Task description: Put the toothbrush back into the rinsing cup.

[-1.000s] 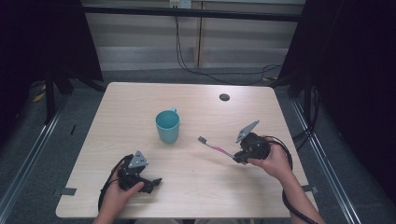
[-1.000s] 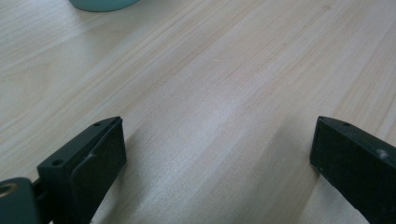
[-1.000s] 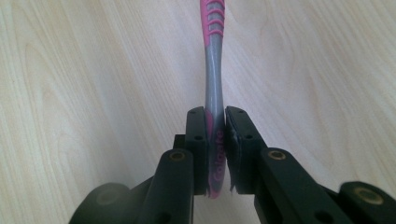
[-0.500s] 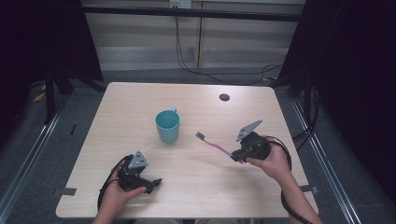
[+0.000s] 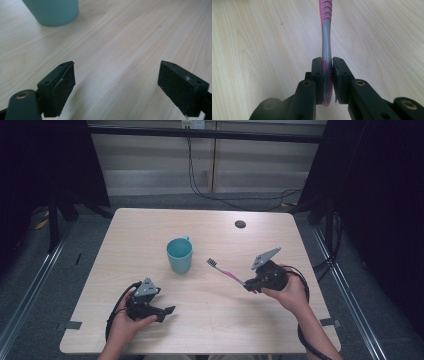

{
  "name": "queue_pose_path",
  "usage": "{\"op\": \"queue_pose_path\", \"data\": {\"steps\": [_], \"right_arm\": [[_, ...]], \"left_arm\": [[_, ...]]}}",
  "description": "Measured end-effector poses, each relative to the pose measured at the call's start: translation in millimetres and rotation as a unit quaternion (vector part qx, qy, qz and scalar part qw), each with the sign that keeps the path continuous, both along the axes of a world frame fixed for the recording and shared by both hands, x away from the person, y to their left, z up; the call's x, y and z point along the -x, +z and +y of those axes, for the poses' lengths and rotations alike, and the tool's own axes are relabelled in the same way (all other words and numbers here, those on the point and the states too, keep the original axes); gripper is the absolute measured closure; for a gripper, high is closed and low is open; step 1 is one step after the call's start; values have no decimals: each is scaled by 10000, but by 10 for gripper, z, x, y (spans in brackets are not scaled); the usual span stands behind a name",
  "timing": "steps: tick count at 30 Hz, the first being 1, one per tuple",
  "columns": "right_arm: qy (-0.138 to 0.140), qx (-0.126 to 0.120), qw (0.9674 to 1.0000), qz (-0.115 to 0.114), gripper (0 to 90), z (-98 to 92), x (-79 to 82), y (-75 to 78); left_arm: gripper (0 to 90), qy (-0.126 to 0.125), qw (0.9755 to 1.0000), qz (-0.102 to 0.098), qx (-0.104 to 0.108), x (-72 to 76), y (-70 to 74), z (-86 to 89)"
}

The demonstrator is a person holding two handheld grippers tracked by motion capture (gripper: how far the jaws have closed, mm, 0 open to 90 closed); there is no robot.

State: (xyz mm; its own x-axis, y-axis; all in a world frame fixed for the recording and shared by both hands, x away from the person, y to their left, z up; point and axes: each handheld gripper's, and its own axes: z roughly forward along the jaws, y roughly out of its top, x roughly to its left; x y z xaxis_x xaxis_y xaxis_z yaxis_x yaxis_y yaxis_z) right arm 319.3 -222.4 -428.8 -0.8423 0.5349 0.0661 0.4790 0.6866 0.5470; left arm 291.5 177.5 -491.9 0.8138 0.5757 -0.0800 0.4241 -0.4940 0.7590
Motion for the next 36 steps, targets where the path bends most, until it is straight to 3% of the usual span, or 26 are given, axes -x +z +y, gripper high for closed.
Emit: {"op": "queue_pose_path", "data": {"steps": [4, 15, 25, 30, 36], "right_arm": [[-2, -101, 9999, -98, 804, 31, -4, 22], [35, -228, 9995, -201, 804, 153, -8, 78], [60, -425, 9986, -296, 804, 251, -18, 112], [95, -458, 9985, -297, 804, 298, -20, 124], [109, -469, 9985, -278, 804, 347, -16, 112]], "left_arm": [[154, 10, 9993, 119, 344, -43, 64, -16], [151, 23, 9980, 293, 564, -127, 147, -132], [151, 37, 9930, 476, 1082, -218, 284, -289], [152, 46, 9912, 556, 1202, -250, 291, -337], [155, 72, 9907, 574, 1235, -277, 310, -366]]}}
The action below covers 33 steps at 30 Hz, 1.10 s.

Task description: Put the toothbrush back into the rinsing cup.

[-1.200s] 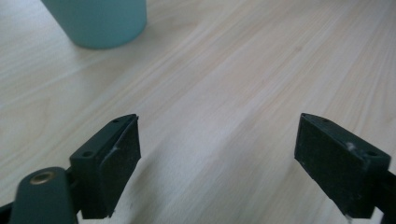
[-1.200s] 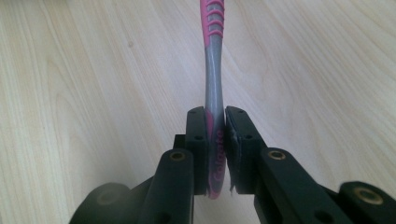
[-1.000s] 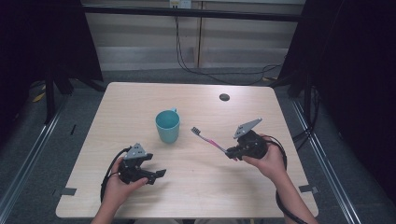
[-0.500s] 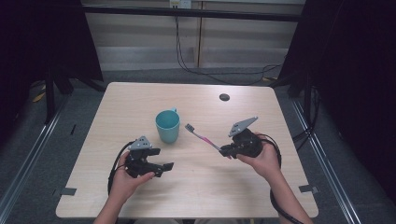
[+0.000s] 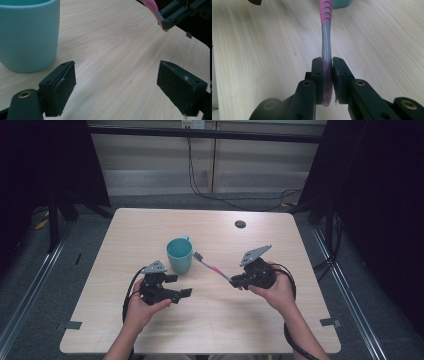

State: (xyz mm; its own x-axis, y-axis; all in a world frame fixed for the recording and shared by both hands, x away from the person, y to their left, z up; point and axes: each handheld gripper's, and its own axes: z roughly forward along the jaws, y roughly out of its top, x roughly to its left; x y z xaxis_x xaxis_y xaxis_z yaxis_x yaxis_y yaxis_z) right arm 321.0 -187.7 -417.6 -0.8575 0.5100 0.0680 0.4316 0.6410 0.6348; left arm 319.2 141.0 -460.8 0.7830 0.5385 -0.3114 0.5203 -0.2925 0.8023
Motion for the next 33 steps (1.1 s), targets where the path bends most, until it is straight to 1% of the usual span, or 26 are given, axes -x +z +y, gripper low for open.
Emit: {"op": "queue_pose_path", "data": {"steps": [5, 9, 14, 21, 24, 26, 30, 33], "right_arm": [[43, -50, 10000, 1, 804, 54, -2, -13], [63, -127, 9999, 2, 804, 112, -3, -20], [125, -137, 9998, -9, 804, 170, -3, -23], [131, -202, 9997, 37, 803, 185, 3, -34], [143, -225, 9996, -16, 804, 186, 1, -26], [139, -253, 9996, 6, 804, 190, 2, -23], [158, -273, 9995, 18, 804, 210, 10, -18], [168, -274, 9995, 5, 804, 227, 13, -20]], "left_arm": [[164, -39, 10000, -37, 22, -13, 48, -21], [177, -21, 10000, -15, 85, -37, 81, -33], [192, -6, 9999, 17, 117, -53, 99, -43], [206, -10, 9998, 33, 175, -79, 131, -87], [212, -52, 9998, -20, 207, -59, 172, -125], [215, -60, 9997, -30, 236, -58, 191, -139], [230, -51, 9995, 3, 309, -72, 206, -163], [236, -43, 9995, -10, 325, -83, 211, -168]]}}
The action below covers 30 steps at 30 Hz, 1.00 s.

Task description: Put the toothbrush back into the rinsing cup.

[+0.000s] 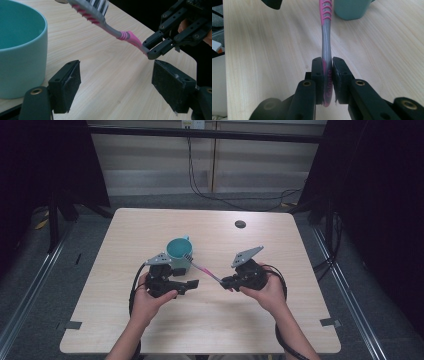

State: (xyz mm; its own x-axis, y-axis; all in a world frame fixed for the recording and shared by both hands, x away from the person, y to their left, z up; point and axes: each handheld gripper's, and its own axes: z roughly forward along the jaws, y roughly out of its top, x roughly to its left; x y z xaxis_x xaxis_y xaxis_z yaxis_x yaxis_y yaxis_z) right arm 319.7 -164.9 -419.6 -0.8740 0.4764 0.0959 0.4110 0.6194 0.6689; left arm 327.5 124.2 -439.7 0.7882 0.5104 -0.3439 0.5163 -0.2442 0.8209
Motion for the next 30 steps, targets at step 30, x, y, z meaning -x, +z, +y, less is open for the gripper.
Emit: {"op": "queue_pose_path", "data": {"steps": [30], "right_arm": [[147, -127, 9998, -35, 803, 128, 9, 10]], "left_arm": [[442, 38, 9980, 128, 617, -50, 6, 4]]}}
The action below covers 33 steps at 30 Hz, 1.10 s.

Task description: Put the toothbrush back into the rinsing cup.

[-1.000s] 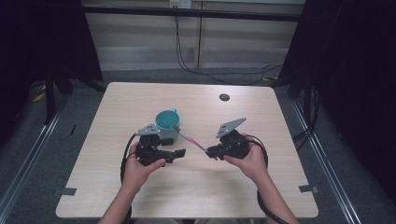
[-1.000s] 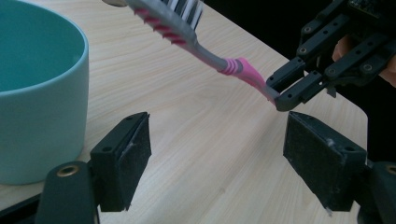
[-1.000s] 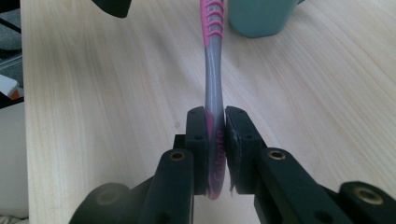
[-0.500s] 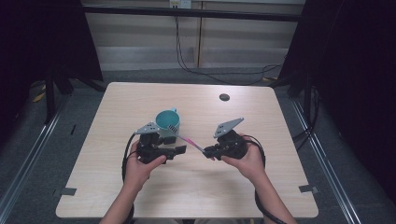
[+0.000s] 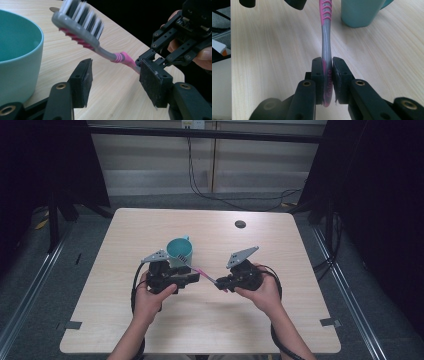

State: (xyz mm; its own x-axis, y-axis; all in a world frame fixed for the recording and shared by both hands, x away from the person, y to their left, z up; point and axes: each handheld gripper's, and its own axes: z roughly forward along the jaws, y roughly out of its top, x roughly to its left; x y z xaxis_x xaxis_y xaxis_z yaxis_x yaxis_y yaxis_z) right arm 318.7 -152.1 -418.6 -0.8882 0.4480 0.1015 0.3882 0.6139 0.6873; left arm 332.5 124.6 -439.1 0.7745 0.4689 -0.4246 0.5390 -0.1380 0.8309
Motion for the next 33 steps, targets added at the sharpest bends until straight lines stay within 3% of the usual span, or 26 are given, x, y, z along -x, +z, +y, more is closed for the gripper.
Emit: {"op": "queue_pose_path", "data": {"steps": [7, 22, 28, 33], "right_arm": [[61, -3, 10000, 23, 803, 44, 7, -34], [22, -97, 9999, 53, 803, 51, 13, -61], [23, -131, 9999, 90, 803, 42, 17, -81], [39, -152, 9997, 161, 802, 82, 28, -114]], "left_arm": [[486, -41, 9999, 58, 107, -17, 22, -7], [695, -8, 9988, 179, 452, -34, 76, -42], [721, -7, 9981, 224, 579, -37, 85, -74], [767, -76, 9979, 127, 625, -27, 134, -124]]}}
